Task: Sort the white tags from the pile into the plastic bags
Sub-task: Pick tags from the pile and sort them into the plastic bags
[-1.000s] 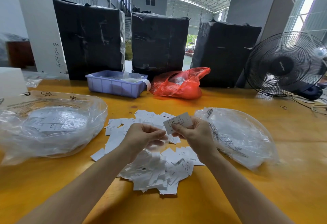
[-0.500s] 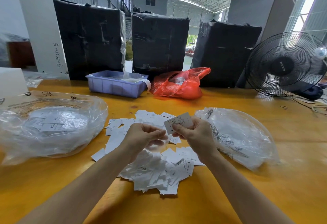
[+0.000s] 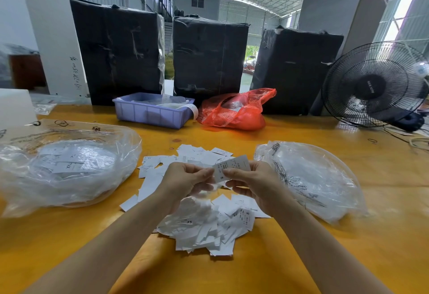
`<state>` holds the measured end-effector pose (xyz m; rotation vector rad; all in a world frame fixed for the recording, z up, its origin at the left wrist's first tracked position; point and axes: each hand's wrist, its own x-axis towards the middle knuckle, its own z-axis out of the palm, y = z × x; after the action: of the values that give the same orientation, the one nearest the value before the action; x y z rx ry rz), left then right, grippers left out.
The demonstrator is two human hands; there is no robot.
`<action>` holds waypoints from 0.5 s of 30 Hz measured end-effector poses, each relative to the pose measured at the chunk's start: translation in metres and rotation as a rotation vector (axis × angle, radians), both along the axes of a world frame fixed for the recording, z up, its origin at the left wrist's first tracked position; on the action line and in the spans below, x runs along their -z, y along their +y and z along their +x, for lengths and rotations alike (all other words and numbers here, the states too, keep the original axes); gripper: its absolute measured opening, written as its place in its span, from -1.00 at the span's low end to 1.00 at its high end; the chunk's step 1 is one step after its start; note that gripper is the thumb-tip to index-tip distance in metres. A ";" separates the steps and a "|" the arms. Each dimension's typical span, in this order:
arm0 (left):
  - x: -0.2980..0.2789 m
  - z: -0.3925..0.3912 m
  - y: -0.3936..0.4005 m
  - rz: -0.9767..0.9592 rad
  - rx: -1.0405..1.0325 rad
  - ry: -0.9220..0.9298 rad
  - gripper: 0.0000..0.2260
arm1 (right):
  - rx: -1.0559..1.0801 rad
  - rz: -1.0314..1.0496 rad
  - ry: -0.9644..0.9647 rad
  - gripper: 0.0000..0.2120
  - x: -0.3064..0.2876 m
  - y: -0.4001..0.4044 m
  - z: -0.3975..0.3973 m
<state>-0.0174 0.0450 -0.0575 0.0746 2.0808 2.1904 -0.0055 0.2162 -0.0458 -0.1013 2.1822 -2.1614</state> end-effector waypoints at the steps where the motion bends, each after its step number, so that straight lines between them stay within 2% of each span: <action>1: 0.001 0.000 0.000 -0.014 0.011 0.002 -0.88 | 0.002 -0.006 -0.006 -0.96 0.000 0.000 0.000; 8: 0.002 -0.001 0.003 -0.037 0.045 0.018 -0.86 | -0.056 0.061 -0.040 -0.94 0.003 0.006 -0.003; 15: 0.002 0.001 0.005 0.013 0.050 -0.019 -0.82 | -0.100 0.281 0.118 -0.85 0.003 0.003 -0.003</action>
<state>-0.0161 0.0499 -0.0593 0.1053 2.0316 2.1678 -0.0083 0.2196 -0.0489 -0.3210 2.4613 -1.8205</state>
